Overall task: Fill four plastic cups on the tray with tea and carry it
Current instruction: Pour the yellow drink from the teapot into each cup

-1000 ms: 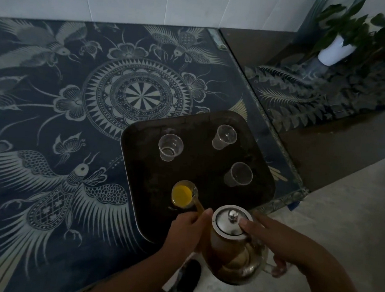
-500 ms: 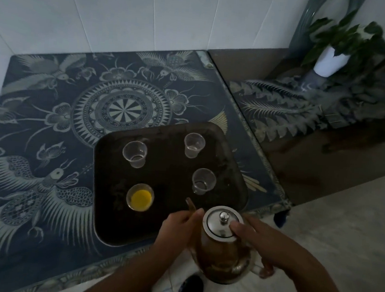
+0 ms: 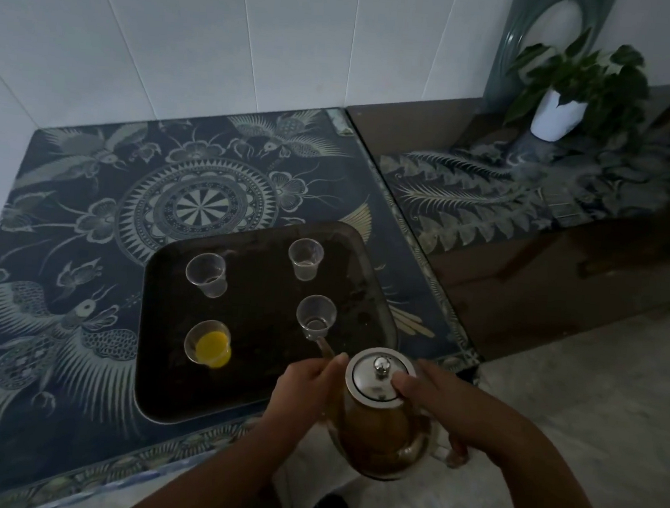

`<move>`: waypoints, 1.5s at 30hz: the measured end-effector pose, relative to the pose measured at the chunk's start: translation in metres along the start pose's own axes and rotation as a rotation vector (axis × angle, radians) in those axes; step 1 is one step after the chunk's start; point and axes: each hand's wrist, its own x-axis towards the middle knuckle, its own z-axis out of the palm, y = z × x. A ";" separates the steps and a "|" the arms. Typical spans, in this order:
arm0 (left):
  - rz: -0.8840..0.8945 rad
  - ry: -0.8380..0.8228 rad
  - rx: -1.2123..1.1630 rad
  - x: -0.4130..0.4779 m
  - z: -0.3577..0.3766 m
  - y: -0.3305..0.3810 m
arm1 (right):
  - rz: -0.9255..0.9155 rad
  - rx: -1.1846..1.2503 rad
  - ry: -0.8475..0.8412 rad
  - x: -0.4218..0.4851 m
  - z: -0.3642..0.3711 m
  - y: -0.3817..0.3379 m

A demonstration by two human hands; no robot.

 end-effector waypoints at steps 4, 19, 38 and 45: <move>0.035 -0.028 -0.018 0.006 0.000 0.002 | 0.000 0.024 0.004 0.000 -0.003 -0.002; -0.023 -0.226 -0.097 0.069 -0.024 -0.005 | 0.210 0.004 0.100 0.031 0.013 -0.042; -0.098 -0.329 -0.236 0.098 -0.021 -0.019 | 0.266 -0.103 0.082 0.030 0.006 -0.093; -0.081 -0.335 -0.264 0.101 -0.022 -0.021 | 0.290 -0.145 0.069 0.033 0.005 -0.106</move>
